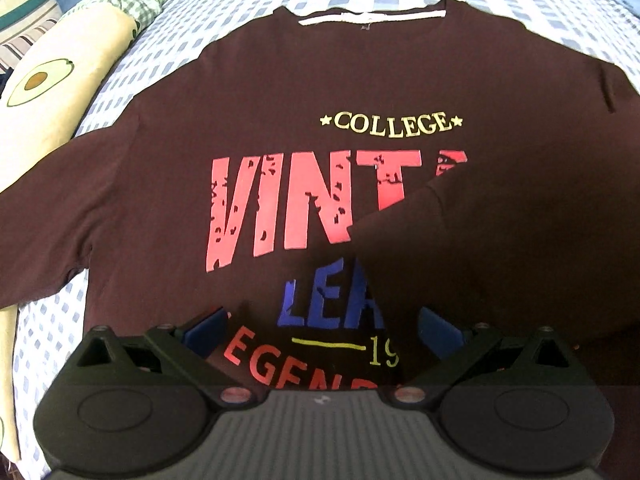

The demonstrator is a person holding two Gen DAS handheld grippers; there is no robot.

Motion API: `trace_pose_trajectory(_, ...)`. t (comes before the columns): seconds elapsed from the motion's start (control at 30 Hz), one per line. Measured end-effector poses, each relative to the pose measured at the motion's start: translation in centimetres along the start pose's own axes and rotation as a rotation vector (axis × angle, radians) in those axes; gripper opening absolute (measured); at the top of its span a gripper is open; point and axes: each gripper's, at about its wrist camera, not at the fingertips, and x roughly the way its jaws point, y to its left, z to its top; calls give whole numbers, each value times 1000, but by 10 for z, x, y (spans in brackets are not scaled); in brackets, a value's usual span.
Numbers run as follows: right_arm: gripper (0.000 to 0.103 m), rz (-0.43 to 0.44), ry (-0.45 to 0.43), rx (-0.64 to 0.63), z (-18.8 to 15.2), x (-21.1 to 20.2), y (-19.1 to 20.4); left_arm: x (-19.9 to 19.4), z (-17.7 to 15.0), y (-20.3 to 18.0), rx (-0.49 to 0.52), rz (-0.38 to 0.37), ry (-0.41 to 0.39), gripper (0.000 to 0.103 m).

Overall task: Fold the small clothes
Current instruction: 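Open the right tool to release the sleeve and withdraw, then move the left tool to the other sleeve cuff and close on it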

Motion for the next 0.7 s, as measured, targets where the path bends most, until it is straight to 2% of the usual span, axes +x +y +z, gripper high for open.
trace_pose_trajectory(0.07, 102, -23, 15, 16, -2, 4, -9, 0, 0, -2, -7, 12, 6, 102)
trace_pose_trajectory(0.13, 102, 0, 38, 32, -5, 7, -14, 0, 1, -2, -11, 23, 10, 103)
trace_pose_trajectory(0.3, 102, 13, 33, -4, -8, -2, -16, -5, 3, -1, -18, 28, 21, 102)
trace_pose_trajectory(0.43, 102, 43, 64, 26, -12, -19, -19, -25, -1, 11, -35, 14, -11, 102)
trace_pose_trajectory(0.57, 102, 77, 77, 41, -15, -53, -10, -48, -12, 43, -90, 31, -62, 103)
trace_pose_trajectory(0.7, 102, 153, 50, 17, -12, -96, 10, -66, -31, 108, -222, 82, -105, 103)
